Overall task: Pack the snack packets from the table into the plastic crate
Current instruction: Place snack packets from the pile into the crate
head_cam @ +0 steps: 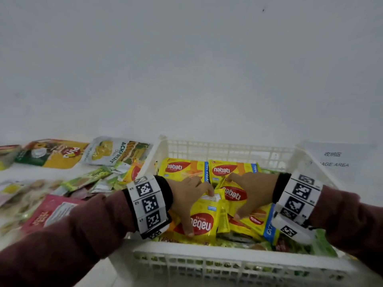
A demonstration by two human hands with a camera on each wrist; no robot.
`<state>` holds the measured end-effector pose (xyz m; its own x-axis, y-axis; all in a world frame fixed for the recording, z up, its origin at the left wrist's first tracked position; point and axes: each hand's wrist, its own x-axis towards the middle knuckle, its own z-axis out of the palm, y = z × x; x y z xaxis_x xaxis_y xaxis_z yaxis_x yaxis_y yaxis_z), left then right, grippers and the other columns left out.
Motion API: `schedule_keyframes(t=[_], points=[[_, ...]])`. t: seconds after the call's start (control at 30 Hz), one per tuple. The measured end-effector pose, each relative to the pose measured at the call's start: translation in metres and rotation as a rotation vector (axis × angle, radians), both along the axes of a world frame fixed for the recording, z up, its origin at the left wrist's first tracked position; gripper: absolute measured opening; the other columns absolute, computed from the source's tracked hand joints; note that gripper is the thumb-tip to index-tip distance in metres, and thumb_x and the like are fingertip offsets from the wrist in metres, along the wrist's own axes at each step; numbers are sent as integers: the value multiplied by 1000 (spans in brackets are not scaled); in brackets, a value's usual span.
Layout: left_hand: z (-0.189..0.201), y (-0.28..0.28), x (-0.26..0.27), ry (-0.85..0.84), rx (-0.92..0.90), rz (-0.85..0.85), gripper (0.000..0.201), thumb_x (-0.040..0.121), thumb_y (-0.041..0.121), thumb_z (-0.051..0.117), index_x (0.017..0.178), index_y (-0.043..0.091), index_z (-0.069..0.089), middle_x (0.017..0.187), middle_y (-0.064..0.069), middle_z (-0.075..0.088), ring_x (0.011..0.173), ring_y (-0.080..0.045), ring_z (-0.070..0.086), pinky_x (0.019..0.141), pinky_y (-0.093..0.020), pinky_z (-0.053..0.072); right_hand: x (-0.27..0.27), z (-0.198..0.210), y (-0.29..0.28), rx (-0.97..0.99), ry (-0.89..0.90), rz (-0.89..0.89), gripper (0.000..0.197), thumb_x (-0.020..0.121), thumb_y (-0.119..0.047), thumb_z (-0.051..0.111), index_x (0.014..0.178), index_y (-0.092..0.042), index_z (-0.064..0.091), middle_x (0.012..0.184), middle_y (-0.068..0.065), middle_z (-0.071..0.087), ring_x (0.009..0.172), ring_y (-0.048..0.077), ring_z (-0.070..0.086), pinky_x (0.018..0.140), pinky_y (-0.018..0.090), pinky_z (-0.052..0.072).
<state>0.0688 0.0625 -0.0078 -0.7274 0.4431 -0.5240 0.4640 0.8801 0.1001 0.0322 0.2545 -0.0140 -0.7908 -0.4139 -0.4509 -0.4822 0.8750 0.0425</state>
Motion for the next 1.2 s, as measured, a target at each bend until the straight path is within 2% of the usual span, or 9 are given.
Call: schedule_keyframes(t=[0.2, 0.37, 0.5, 0.63, 0.73, 0.9, 1.0, 1.07, 1.2], points=[[-13, 9, 9, 144, -48, -124, 104, 63, 32, 84, 141, 27, 15, 139, -7, 18, 130, -27, 20, 107, -47, 32, 13, -12, -5, 34, 89, 10, 106, 63, -59, 74, 142, -18, 15, 130, 9, 47, 112, 26, 53, 88, 35, 47], [-10, 11, 13, 205, -94, -162, 102, 63, 33, 84, 140, 27, 18, 145, -7, 8, 128, -35, 27, 98, -48, 41, 10, -14, -5, 35, 119, 16, 101, 65, -53, 74, 142, -22, 15, 121, 8, 49, 102, 24, 56, 76, 33, 47], [-7, 11, 14, 256, -72, -160, 97, 63, 31, 83, 138, 19, 23, 146, -6, 9, 128, -30, 28, 91, -41, 44, 3, -8, -1, 5, 110, 13, 107, 66, -42, 77, 146, -24, 9, 130, 6, 41, 114, 24, 47, 88, 33, 44], [-7, 8, 9, 284, -32, -137, 96, 64, 32, 83, 136, 12, 23, 137, -5, 31, 123, -22, 33, 85, -35, 42, -8, 8, 6, -23, 209, 18, 102, 65, -36, 79, 142, -21, 14, 139, 1, 34, 121, 22, 38, 99, 34, 40], [-6, 5, 5, 248, 64, -63, 97, 62, 30, 84, 135, 17, 22, 136, -2, 39, 122, -22, 41, 88, -39, 45, -23, 19, 10, -72, 255, 9, 94, 66, -33, 79, 138, -19, 20, 137, 0, 36, 121, 20, 37, 100, 31, 39], [-5, -3, -2, 252, 151, -63, 103, 63, 33, 83, 138, 38, 14, 131, -4, 41, 118, -24, 42, 90, -42, 45, -48, 20, 7, -247, 197, -60, 90, 65, -22, 80, 137, -19, 26, 134, 4, 39, 120, 18, 39, 94, 30, 43], [-5, -9, -6, 284, 185, -40, 90, 67, 38, 80, 136, 40, 22, 119, -2, 42, 109, -21, 42, 88, -39, 44, -56, 11, 2, -298, 143, -62, 98, 57, -31, 80, 138, -17, 28, 136, 4, 39, 122, 19, 39, 97, 32, 43], [-4, -10, -8, 282, 232, -12, 77, 72, 37, 76, 133, 37, 30, 109, 0, 39, 99, -18, 39, 83, -34, 41, -60, 3, -1, -293, 127, -56, 104, 47, -41, 68, 140, -17, 28, 140, 4, 36, 126, 19, 36, 103, 33, 40], [-3, -13, -11, 319, 366, 61, 57, 78, 33, 70, 125, 31, 37, 112, 0, 41, 95, -20, 45, 81, -38, 44, -66, -9, 0, -199, 154, 24, 116, 36, -61, 49, 143, -19, 29, 151, 2, 20, 137, 20, 22, 112, 33, 28]])
